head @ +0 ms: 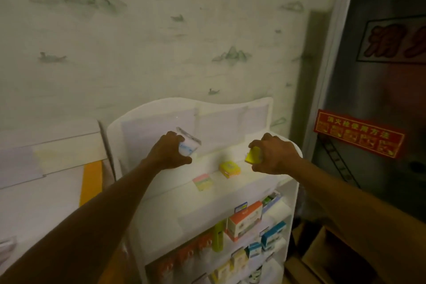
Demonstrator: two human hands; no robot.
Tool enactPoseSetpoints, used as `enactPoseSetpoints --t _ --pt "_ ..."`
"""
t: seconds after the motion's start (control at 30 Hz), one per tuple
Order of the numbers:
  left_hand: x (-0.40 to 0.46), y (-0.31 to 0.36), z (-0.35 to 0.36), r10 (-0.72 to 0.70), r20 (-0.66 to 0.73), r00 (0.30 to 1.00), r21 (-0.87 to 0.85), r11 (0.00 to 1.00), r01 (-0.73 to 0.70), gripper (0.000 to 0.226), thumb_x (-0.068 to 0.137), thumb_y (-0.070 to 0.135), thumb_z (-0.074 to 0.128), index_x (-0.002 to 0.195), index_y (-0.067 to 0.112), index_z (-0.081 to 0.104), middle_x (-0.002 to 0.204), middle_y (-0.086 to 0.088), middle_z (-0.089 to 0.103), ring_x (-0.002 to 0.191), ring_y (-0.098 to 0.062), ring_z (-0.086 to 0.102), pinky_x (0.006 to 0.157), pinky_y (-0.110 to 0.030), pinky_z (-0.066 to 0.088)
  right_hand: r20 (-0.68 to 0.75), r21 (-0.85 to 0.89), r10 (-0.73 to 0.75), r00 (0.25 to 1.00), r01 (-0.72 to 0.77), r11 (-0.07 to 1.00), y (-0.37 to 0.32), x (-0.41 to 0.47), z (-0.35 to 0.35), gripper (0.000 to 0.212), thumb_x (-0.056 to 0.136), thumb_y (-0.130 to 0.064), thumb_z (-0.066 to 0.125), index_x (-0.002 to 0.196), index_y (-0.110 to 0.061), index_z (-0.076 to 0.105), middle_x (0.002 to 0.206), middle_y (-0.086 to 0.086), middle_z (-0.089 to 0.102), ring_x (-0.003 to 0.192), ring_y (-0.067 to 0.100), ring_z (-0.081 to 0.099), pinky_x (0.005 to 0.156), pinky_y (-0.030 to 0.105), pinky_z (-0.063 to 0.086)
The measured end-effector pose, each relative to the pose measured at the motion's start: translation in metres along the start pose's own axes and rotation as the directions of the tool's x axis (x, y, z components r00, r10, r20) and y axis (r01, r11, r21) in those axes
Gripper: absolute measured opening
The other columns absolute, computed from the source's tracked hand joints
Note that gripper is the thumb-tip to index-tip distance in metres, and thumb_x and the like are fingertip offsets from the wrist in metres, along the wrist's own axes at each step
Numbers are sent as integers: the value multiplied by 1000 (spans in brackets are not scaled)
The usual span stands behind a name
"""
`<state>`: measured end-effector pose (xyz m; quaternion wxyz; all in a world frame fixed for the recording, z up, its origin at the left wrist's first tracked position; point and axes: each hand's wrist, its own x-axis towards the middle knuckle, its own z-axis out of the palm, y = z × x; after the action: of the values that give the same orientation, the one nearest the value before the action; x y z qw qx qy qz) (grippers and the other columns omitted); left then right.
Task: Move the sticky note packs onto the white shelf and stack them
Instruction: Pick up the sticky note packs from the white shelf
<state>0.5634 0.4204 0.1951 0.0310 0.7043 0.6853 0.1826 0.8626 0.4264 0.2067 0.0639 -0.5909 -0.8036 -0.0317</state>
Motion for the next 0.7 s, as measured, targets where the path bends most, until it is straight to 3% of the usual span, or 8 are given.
enactPoseSetpoints --t 0.3,0.43,0.57,0.7 --pt "115 42 65 -12 10 1000 -60 998 12 80 71 44 78 136 10 46 140 -13 41 126 -28 42 103 -33 37 9 -80 -25 1000 26 996 75 100 19 72 73 -58 68 137 -38 41 132 2 44 121 26 49 94 42 44" --pt "143 50 78 -37 8 999 -50 998 37 80 67 47 77 132 10 50 137 -13 43 124 -28 44 102 -33 39 21 -46 -49 999 50 998 95 136 30 76 72 -57 70 138 -36 39 134 4 45 121 27 49 95 42 45" --pt "164 49 90 -85 16 996 -60 995 86 89 49 56 63 127 13 55 131 -10 47 122 -27 46 102 -36 41 26 -1 -74 997 74 997 109 165 45 78 71 -55 72 139 -33 38 132 3 45 120 26 49 91 39 44" --pt "180 42 107 -103 53 993 -36 994 105 86 50 61 61 123 17 60 130 -7 50 120 -25 47 99 -37 43 37 31 -100 994 99 995 121 194 66 78 68 -55 72 136 -33 40 128 2 46 118 26 50 86 37 43"
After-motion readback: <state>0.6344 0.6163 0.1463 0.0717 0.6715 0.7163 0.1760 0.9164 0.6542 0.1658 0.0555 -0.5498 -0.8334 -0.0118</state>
